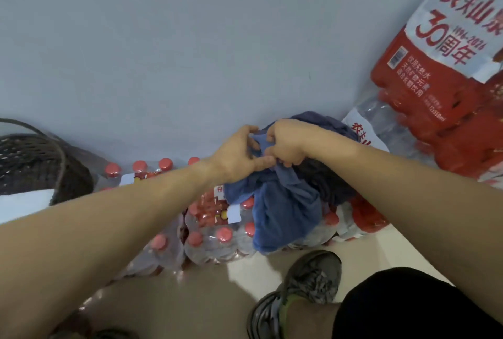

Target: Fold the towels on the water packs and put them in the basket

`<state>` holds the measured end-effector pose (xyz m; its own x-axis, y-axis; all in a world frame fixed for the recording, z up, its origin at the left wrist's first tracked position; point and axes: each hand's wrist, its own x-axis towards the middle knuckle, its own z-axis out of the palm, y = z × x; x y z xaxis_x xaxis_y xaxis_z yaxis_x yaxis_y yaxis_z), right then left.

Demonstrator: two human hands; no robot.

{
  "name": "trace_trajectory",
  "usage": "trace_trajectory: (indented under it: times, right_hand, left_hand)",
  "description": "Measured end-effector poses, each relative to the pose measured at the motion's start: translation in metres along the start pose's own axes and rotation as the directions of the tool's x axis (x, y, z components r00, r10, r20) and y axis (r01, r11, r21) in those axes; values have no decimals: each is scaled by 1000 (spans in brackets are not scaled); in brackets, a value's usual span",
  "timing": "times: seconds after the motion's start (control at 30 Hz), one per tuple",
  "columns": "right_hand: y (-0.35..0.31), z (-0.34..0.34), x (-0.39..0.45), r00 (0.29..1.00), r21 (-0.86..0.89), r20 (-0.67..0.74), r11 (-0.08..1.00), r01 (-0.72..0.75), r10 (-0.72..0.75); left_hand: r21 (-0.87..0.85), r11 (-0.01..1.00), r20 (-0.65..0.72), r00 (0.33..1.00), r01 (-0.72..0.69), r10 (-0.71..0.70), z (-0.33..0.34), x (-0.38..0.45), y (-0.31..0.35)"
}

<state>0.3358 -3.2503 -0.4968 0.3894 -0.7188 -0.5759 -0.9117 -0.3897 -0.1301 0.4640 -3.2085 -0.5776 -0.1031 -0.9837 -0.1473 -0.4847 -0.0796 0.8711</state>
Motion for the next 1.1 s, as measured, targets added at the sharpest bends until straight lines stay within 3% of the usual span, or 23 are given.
trace_trajectory:
  times: [0.1, 0.17, 0.27, 0.4, 0.5, 0.63, 0.7, 0.8, 1.0, 1.1]
  right_hand:
    - [-9, -6, -1, 994, 457, -21, 883, 102, -103]
    - [-23, -8, -3, 976, 605, -54, 770, 201, -213]
    - [-49, -7, -3, 948, 731, -104, 624, 278, -301]
    - [-81, 7, 1, 937, 838, -105, 477, 264, -334]
    - [-97, 17, 6, 951, 880, -67, 431, 199, -302]
    - [-108, 17, 6, 895, 888, 93, 442, 124, -437]
    - [-118, 12, 1, 881, 857, 98, 489, 162, -464]
    - [-129, 5, -4, 914, 764, 59, 608, 218, -401]
    - [-115, 0, -13, 968, 558, 86, 816, 151, -238]
    - [-106, 10, -11, 980, 617, 3, 772, 155, -199]
  left_hand:
    - [265, 961, 113, 992, -81, 53, -52, -15, 16]
    - [404, 907, 162, 985, -119, 57, -87, -28, 25]
    - [509, 853, 120, 991, -115, 62, -128, -48, 29]
    - [415, 910, 83, 996, -9, -27, -160, -74, 13]
    - [327, 944, 55, 996, 48, -70, -177, -83, 1]
    - [122, 991, -77, 996, 55, -46, -195, -91, 2]
    - [-7, 1000, -100, 995, 11, -12, -201, -97, 9]
    - [-120, 992, -93, 995, -46, 35, -209, -105, 17]
    - [-12, 999, -40, 999, -35, 34, -222, -117, 12]
    - [234, 972, 94, 996, -24, 1, -224, -120, 7]
